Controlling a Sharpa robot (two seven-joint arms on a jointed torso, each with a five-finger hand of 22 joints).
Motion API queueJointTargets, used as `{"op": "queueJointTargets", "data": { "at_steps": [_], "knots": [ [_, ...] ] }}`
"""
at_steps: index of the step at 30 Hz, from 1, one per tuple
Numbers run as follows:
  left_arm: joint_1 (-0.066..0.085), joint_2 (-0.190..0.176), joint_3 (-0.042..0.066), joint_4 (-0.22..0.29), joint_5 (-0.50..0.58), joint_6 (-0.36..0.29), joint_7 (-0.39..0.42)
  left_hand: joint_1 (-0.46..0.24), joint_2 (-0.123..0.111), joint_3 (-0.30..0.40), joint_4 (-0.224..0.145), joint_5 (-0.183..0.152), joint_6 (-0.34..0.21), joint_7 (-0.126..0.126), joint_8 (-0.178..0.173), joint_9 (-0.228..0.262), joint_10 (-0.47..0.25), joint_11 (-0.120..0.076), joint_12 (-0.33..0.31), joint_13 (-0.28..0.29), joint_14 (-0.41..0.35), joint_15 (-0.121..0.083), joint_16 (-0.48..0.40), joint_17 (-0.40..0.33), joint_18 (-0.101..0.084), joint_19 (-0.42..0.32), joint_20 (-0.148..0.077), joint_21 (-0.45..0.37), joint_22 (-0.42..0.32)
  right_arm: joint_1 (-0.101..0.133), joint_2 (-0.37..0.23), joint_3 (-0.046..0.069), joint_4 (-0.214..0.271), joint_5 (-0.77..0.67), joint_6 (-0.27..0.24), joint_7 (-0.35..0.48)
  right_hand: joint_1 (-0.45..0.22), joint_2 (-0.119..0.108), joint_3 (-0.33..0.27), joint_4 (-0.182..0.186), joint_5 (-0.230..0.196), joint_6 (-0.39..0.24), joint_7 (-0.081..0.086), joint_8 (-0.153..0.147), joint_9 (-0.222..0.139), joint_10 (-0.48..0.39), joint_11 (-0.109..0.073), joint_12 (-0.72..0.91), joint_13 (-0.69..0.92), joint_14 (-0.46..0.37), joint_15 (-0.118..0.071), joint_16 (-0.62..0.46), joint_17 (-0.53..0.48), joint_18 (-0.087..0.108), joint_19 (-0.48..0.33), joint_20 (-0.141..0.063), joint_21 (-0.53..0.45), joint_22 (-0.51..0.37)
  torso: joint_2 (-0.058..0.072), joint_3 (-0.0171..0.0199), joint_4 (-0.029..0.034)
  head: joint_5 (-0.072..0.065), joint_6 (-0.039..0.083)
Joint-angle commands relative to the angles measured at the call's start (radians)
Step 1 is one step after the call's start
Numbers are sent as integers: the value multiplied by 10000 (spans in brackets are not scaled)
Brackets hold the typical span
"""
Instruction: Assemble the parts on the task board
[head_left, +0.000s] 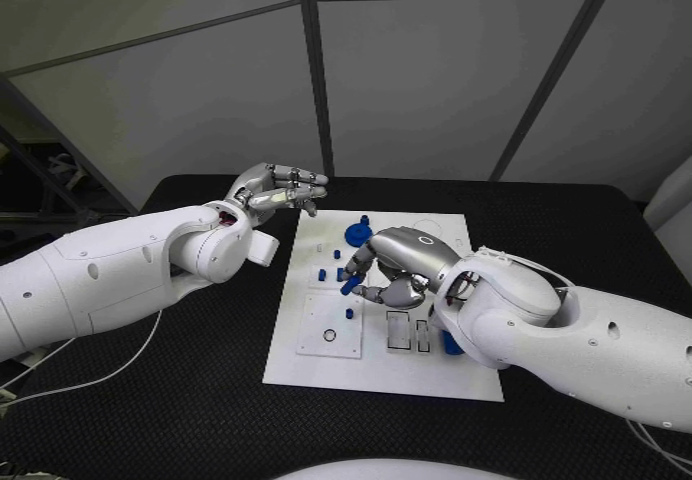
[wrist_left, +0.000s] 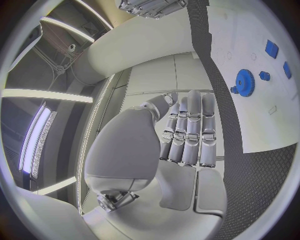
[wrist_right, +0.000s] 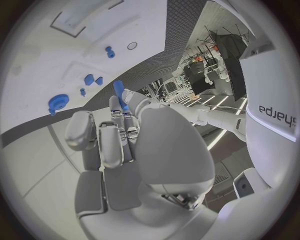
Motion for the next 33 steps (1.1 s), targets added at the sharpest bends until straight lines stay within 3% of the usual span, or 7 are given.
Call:
{"op": "queueJointTargets", "data": {
  "at_steps": [1, 3, 17, 22, 33],
  "knots": [
    [13, 34, 8, -11, 21, 95, 12, 31, 118, -62, -16, 13, -30, 31, 19, -6, -68, -7, 54, 1, -6, 45, -54, -18, -107, -72, 16, -44, -19, -88, 203, -64, -162, 486, 213, 602, 72, 5, 78, -4, 53, 54, 6, 61, 9, 74, -18, -71, 9, 381, -38, 53, -17, -146, 30, -15, 20, -20, 4, -3, -10, 56, -39],
    [13, 55, 8, -23, 21, 95, 6, 32, 122, -62, -16, 13, -30, 31, 20, -6, -70, -6, 56, 1, -5, 46, -55, -19, -107, -72, 16, -44, -19, -148, 350, -229, -272, 522, 299, 693, 69, 6, 82, -5, 58, 53, 7, 59, 9, 74, -16, -76, 8, 380, -37, 52, -19, -145, 28, -15, 19, -21, -5, 4, -25, 118, -91],
    [14, 115, 7, -55, 21, 119, -16, 28, 124, -68, -14, 11, -32, 34, 20, -5, -73, -5, 61, 1, -4, 46, -56, -21, -107, -73, 18, -46, -20, -228, 812, -640, -786, 487, 775, 734, 59, -2, 86, -14, 68, 52, 12, 54, 7, 74, -11, -93, 8, 381, -33, 54, -16, -142, 16, -13, 11, -35, -10, 11, -14, 245, -177],
    [14, 124, 7, -64, 21, 128, -20, 28, 124, -68, -14, 11, -32, 34, 20, -5, -73, -5, 61, 1, -4, 46, -56, -21, -107, -73, 18, -46, -20, -233, 912, -704, -916, 403, 881, 712, 59, -2, 86, -14, 68, 52, 12, 54, 7, 74, -11, -93, 8, 381, -33, 54, -16, -142, 16, -13, 11, -35, -3, 22, -26, 265, -196],
    [13, 131, 6, -77, 21, 137, -30, 28, 124, -68, -14, 11, -32, 34, 20, -5, -73, -5, 61, 1, -4, 46, -56, -21, -107, -73, 18, -46, -20, -236, 985, -733, -992, 59, 1172, 418, 16, -17, 80, -21, 71, 77, 12, 57, 11, 103, -9, -117, 15, 384, -28, 65, 1, -145, 18, -9, 20, -22, -4, 12, -29, 262, -228]
  ]
}}
